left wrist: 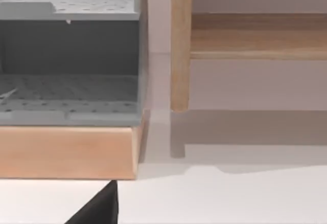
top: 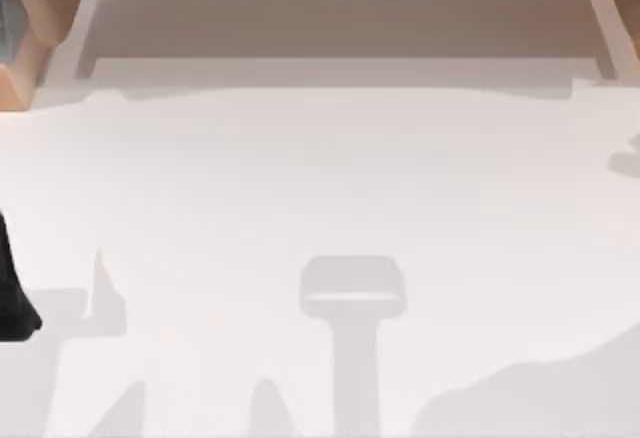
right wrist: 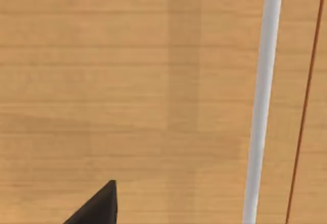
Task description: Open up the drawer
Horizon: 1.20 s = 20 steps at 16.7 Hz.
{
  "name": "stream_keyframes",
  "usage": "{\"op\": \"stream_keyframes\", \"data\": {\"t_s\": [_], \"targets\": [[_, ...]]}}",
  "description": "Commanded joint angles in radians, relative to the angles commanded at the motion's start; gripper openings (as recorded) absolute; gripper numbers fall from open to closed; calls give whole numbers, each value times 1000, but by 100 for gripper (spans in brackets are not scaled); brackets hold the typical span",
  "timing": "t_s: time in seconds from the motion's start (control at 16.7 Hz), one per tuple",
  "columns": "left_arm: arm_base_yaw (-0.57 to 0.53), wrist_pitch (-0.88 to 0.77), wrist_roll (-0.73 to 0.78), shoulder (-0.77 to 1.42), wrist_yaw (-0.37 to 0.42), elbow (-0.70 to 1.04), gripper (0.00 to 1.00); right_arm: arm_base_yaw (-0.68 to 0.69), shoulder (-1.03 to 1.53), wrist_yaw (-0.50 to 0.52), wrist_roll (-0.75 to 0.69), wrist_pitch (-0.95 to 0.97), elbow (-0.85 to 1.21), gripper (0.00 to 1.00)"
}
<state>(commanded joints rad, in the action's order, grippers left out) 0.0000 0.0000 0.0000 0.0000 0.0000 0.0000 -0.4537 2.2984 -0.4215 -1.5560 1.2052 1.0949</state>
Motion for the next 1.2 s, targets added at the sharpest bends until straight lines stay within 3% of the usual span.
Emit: {"op": "stream_keyframes", "data": {"t_s": [0.66, 1.2], "targets": [[0, 0, 0, 0, 0, 0, 100, 18, 55, 23, -2, -61, 119, 100], [0, 0, 0, 0, 0, 0, 100, 18, 55, 23, -2, -61, 119, 32]]}}
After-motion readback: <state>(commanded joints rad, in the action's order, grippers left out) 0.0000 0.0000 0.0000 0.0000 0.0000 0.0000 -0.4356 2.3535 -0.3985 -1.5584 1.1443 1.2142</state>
